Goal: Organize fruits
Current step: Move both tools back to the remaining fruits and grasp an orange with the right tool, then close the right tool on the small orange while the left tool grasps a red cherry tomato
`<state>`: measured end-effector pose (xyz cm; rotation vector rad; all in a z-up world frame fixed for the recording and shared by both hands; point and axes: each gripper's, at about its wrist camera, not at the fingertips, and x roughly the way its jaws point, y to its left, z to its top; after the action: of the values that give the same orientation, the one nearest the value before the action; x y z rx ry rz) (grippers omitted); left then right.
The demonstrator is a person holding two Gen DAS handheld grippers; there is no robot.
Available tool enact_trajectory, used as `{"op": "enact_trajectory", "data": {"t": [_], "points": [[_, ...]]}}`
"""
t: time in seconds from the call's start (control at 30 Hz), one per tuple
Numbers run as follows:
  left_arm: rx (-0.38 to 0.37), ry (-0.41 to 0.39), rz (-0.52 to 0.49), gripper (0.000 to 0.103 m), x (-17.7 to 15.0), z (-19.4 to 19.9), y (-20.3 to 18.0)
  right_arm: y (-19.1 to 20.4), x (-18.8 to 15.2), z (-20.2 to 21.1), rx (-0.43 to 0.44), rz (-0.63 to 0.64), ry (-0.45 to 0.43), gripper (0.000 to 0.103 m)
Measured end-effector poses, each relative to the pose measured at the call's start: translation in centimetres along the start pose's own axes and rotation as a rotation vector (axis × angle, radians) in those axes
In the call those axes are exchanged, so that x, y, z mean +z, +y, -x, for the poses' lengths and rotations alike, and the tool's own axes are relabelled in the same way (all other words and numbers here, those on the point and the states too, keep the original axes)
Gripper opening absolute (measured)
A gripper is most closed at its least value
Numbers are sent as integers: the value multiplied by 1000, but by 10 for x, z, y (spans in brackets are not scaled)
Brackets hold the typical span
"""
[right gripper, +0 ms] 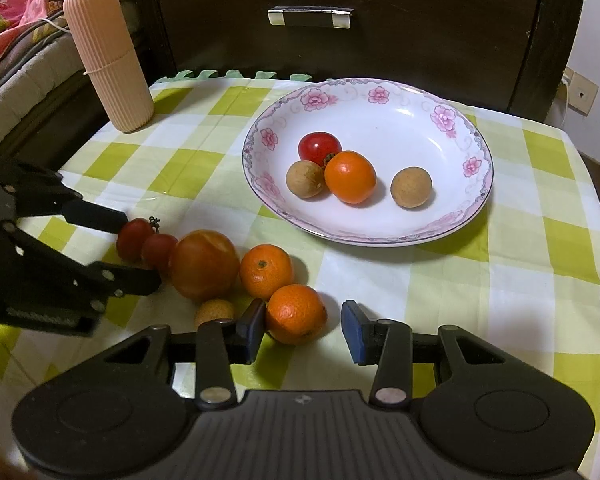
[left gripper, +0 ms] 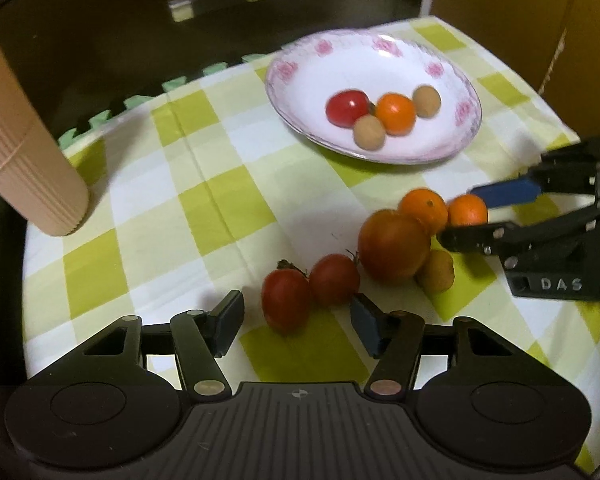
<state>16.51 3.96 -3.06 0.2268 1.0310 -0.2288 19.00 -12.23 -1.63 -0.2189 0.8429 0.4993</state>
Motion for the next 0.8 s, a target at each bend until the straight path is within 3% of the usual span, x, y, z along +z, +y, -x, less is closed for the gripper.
{"op": "enact_trajectory", "data": {"t": [0.33, 0.8], "points": [[-35, 0, -36, 67, 5, -7, 1, 1, 0, -1, -7, 6, -2, 40], [-31, 33, -55, 46, -11, 8, -17, 2, -5, 5, -19, 2, 15, 29]]}}
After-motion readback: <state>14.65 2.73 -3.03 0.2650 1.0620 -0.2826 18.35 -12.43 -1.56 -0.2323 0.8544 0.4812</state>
